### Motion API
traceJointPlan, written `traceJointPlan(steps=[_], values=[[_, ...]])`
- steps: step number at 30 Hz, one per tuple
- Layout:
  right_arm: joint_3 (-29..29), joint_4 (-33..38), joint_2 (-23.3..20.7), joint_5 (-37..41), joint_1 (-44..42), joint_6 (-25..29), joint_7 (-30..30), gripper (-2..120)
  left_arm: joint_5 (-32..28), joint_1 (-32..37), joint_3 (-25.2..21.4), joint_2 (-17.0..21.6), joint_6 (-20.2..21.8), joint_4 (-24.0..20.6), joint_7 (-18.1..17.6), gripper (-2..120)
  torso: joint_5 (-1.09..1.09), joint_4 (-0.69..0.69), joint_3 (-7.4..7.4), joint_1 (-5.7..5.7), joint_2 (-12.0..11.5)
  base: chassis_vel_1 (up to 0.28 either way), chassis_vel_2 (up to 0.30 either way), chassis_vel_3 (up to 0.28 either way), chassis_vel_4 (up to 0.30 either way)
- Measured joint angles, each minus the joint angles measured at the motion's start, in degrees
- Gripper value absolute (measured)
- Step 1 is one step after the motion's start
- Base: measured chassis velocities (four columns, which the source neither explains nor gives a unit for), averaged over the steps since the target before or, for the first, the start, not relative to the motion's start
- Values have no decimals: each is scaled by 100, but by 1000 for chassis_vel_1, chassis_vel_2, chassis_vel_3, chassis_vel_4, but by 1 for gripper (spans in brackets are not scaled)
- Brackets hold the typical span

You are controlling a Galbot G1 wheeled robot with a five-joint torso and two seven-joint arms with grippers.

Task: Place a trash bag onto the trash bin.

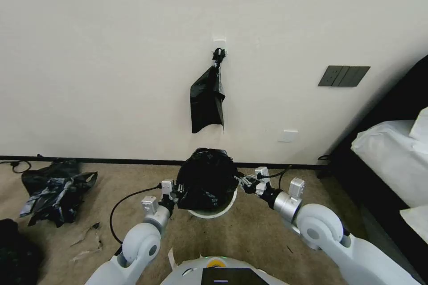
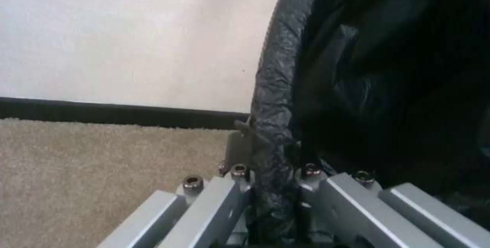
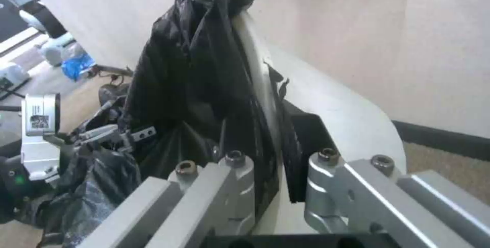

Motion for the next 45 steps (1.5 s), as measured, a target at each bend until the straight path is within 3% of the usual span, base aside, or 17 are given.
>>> traceJointPlan(steps=[9,15,27,28,38,45], values=[[-94,44,-20,-115,45,60,-30,43,-2,24,12,7,33,-20,10,1,0,0,0,0,0,0,0,0,0],[-71,103,-32,-121,27,102,-35,56,-2,26,7,8,42,-19,9,1,0,0,0,0,0,0,0,0,0],[-68,123,4,-276,-86,167,-59,16,-25,33,-5,-13,43,-33,2,1,0,0,0,0,0,0,0,0,0],[-55,134,23,-284,-138,197,-43,1,-53,46,-22,-14,43,-36,-1,1,0,0,0,0,0,0,0,0,0],[200,114,-52,-132,-207,187,103,0,-234,66,-46,0,61,-73,69,1,0,0,0,0,0,0,0,0,0],[545,-113,-548,416,-233,-66,176,0,-391,93,-163,83,-89,-64,333,1,2,0,1,0,0,0,0,0,0]])
